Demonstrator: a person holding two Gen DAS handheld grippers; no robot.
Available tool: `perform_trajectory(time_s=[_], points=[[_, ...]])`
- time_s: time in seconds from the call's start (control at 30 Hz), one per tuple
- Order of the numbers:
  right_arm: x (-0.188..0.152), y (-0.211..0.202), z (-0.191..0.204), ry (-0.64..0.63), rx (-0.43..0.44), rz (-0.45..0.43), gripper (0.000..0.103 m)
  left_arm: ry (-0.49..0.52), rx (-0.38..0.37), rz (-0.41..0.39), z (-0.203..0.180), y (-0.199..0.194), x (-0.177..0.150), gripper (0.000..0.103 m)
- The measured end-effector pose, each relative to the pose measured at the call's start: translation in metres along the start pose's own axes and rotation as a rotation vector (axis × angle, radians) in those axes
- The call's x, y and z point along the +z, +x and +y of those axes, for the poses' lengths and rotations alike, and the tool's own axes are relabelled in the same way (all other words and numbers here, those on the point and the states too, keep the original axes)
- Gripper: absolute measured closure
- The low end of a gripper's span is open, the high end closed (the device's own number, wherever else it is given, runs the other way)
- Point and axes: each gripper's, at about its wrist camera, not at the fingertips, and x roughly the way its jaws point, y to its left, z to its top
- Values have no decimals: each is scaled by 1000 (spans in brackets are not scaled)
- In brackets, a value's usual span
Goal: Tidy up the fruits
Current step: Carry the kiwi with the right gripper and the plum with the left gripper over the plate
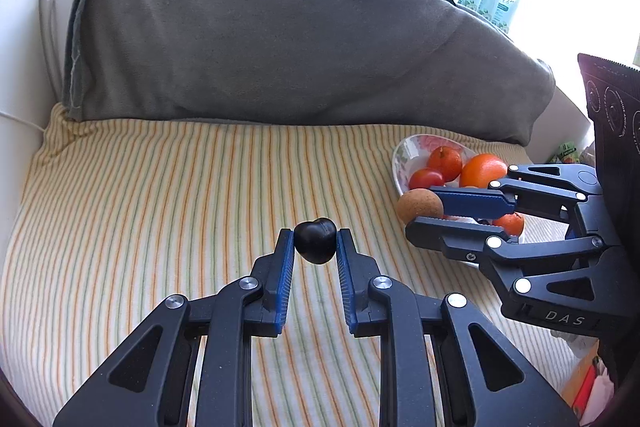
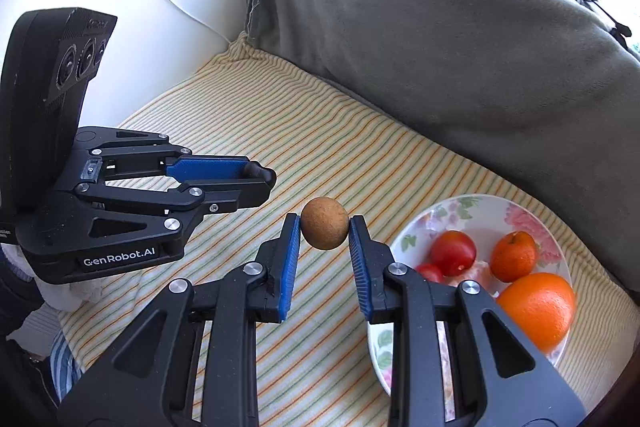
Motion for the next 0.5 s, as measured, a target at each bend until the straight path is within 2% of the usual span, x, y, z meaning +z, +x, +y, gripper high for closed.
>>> perform_trajectory(time_s=[0.5], points=[[-41,-63,-61,133,-82,-93,77,49,-57,-23,-39,4,15,83]])
